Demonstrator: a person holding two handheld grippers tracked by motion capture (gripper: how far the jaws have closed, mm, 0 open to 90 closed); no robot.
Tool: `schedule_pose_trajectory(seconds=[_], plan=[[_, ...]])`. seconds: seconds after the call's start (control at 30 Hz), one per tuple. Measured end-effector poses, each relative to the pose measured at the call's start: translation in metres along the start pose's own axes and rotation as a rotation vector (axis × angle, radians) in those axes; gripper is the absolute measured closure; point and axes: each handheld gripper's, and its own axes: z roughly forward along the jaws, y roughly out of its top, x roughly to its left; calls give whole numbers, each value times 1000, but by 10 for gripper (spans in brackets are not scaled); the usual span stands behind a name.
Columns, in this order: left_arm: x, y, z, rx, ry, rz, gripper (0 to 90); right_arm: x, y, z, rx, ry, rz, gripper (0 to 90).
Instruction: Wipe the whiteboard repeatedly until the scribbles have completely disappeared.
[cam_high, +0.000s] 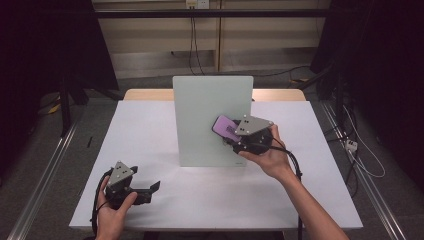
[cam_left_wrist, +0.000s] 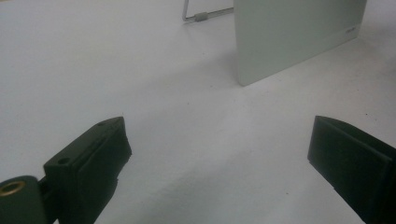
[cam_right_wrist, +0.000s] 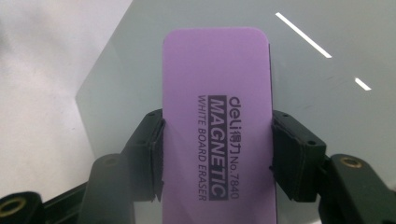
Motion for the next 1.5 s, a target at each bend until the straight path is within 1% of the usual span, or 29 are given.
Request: schedule_pose_trajectory(seconds=[0.13,0.2,0.3,0.4,0.43,0.5,0.57,0.67,0.77,1.07,1.37,1.43,1.5], plan=[[-1,0,0,-6,-1,0,52,-12,7,-8,-21,-36,13,416],[-1,0,-1,-3,-2,5,52,-20,11,-13,-29,-59,16,416],[0,0,0,-5,-4,1,52,-31,18,-20,-46,-98,25,417],[0,0,0,-4,-5,0,52,-39,24,-25,-62,-110,54,416],[-1,0,0,-2,-4,1,52,-39,24,-24,-60,-113,51,416],[0,0,0,-5,-5,1,52,-36,24,-23,-51,-123,36,417],[0,0,0,-1,-3,0,52,-32,21,-21,-51,-117,38,417],[-1,0,0,-2,-3,3,52,-25,16,-16,-35,-105,21,417],[-1,1,1,-3,-5,3,52,-17,11,-12,-17,-76,15,417],[-1,1,1,-1,-7,5,52,7,-7,1,10,-20,14,417],[-2,1,1,2,-5,4,52,19,-17,9,28,15,13,417],[-1,1,1,3,-6,4,52,20,-17,10,34,17,6,417],[-1,0,1,4,-7,5,52,19,-16,9,36,23,11,417]])
